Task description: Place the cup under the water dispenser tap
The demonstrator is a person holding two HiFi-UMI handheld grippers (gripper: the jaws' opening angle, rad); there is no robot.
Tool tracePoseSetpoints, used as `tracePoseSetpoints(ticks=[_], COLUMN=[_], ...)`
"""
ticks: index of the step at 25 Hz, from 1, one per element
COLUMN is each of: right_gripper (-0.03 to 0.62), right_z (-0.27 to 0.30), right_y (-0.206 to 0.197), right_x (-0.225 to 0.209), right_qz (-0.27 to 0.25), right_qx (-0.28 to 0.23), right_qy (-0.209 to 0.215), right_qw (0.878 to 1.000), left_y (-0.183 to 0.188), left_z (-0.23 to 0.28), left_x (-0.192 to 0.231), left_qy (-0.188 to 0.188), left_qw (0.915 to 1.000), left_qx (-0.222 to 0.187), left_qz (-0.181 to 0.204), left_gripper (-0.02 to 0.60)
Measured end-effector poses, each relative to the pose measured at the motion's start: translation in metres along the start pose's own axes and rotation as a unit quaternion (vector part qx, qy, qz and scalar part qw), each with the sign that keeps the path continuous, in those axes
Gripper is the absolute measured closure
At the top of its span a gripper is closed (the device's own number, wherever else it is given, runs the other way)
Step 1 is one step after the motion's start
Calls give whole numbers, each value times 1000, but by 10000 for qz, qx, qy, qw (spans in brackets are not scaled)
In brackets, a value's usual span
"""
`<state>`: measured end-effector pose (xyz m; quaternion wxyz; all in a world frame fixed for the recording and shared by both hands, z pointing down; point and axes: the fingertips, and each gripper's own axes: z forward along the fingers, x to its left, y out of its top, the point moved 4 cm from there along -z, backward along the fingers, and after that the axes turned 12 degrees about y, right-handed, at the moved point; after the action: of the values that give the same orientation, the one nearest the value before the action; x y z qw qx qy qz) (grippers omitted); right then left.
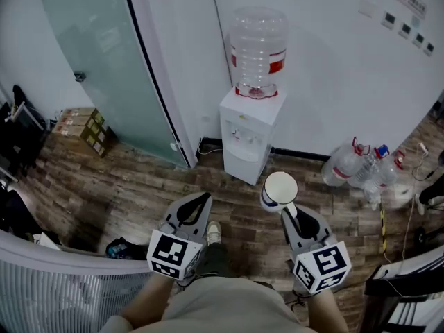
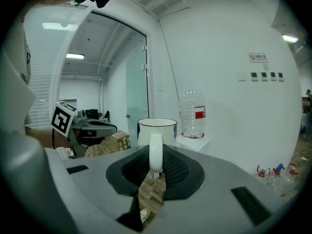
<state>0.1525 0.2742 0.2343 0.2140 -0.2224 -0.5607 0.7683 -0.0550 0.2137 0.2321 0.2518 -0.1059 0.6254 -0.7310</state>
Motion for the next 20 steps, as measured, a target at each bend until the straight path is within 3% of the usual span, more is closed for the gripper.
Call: tracePoseSetpoints(ticks=[20], right_gripper=[528], right_z=[220], right_y=[66], right_x=[-79], right_qz=[255], right_qx=[331], right_qy=[-210], right_qw=[9989], left_y=[2], left_z=[181], left_x=[169], left_qy=[-417], left_qw=[9987], left_qx=[283], left_qz=[-99], left_gripper=[575])
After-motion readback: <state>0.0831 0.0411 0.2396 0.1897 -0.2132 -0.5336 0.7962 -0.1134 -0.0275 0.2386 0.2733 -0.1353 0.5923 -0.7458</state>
